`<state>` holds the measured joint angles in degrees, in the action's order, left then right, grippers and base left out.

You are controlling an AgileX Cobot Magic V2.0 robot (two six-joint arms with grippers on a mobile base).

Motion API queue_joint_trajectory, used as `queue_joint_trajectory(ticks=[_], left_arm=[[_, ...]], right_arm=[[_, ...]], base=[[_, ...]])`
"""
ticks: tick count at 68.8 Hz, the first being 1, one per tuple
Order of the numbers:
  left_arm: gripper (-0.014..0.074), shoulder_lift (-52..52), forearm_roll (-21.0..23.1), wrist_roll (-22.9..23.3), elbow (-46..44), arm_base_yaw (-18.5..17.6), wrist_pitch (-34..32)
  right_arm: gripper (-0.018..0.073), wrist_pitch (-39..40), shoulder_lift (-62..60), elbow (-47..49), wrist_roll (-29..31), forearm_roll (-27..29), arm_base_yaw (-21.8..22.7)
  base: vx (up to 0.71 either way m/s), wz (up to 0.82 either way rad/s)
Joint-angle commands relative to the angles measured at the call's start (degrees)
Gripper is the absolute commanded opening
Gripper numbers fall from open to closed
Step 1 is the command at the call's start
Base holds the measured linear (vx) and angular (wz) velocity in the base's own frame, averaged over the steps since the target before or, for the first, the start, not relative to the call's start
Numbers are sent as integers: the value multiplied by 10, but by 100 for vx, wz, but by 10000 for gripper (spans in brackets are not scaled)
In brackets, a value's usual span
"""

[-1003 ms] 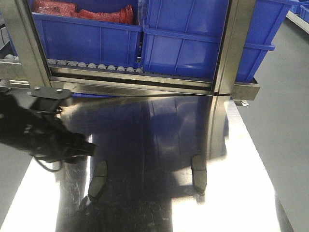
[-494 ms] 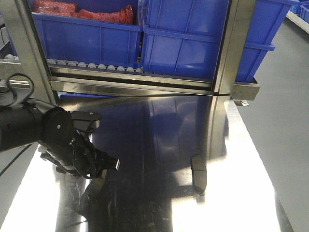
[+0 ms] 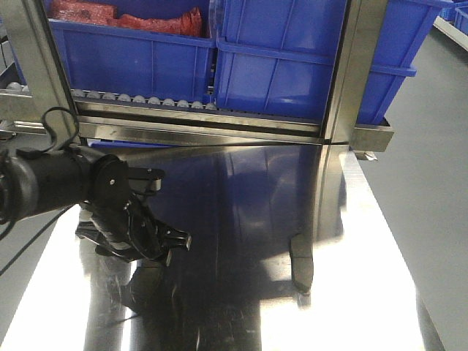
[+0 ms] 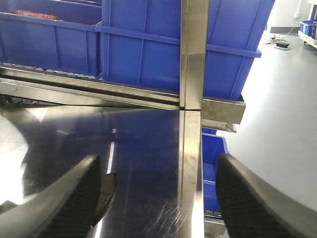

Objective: Move and align brake pads A on conveyor
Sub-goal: 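Close the left gripper on the brake pad, then lift the grasped brake pad off the table with the left gripper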

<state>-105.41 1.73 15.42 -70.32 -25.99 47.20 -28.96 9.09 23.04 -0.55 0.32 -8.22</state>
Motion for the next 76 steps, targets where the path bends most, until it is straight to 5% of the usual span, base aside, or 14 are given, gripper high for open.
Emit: queue_joint_trajectory(ticks=[1,56,76], left_arm=[[480,9,4,7,-32,-3,17],[477,-25,4,22,-39,-3,10],[393,-50,-1,20,-39,-3,35]], right_arm=[[473,39,7,14,6,-3,1],[473,39,7,14,6,-3,1],[473,39,7,14,6,-3,1]], base=[[0,0],[0,0],[0,0]])
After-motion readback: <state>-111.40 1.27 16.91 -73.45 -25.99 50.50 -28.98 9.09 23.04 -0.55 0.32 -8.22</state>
